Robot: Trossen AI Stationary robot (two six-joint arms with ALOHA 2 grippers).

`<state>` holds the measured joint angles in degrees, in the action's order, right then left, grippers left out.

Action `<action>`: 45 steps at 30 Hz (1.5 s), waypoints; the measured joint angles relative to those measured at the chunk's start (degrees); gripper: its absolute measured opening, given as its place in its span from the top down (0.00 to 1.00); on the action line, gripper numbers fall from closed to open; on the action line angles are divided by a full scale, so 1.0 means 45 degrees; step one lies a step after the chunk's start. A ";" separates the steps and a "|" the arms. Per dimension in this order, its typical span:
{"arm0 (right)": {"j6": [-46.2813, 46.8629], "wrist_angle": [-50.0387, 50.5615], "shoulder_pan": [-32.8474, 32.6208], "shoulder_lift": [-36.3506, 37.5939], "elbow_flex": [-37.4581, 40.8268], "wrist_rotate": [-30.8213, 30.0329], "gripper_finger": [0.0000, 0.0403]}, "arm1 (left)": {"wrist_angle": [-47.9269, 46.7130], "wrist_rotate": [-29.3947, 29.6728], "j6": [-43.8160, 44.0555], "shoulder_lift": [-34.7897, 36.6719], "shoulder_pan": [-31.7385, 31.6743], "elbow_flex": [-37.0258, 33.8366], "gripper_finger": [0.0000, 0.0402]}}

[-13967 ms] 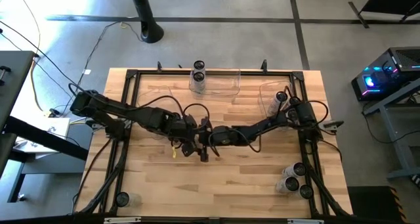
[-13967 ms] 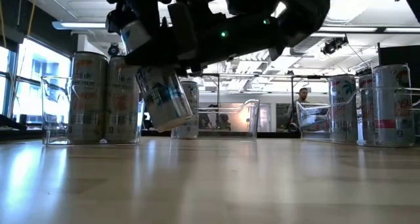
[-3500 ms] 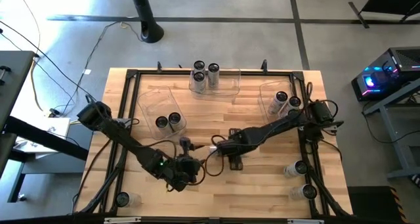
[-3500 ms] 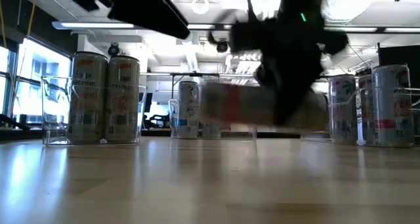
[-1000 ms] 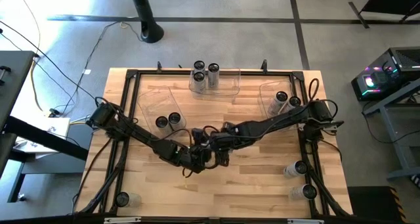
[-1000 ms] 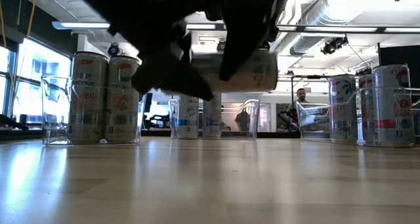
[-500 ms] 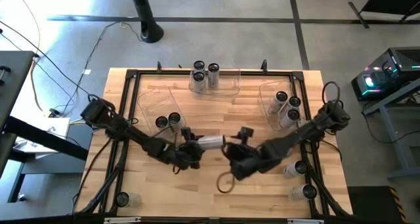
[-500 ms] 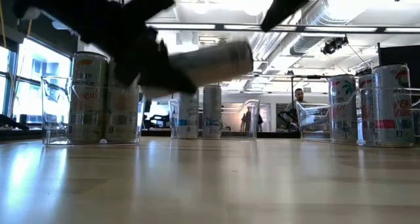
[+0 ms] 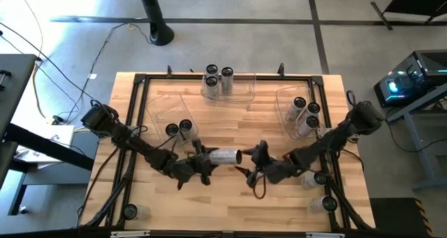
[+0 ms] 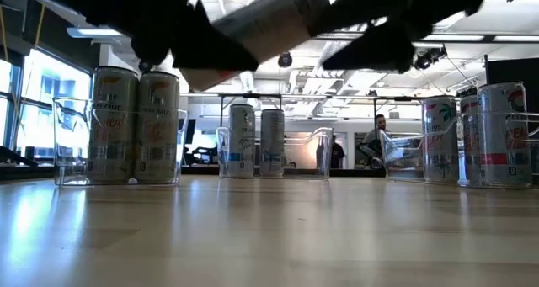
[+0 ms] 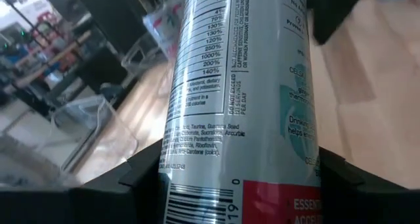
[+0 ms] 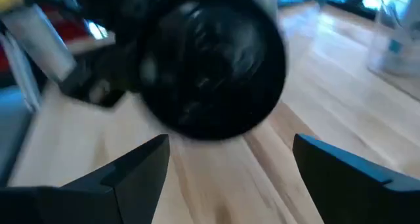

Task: Sort soda cans
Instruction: Put the white/pink soda can into the right transparent bin

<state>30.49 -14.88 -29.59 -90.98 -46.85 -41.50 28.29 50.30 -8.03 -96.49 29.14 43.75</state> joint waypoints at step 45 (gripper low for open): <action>0.4158 2.3144 0.4563 0.0751 -1.0369 0.2512 0.40 | -0.2205 -0.2063 0.3114 0.0000 -0.0640 0.0019 0.08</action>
<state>49.20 89.27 -9.05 -87.60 -93.51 -30.20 18.37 41.01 5.98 -96.49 26.26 43.83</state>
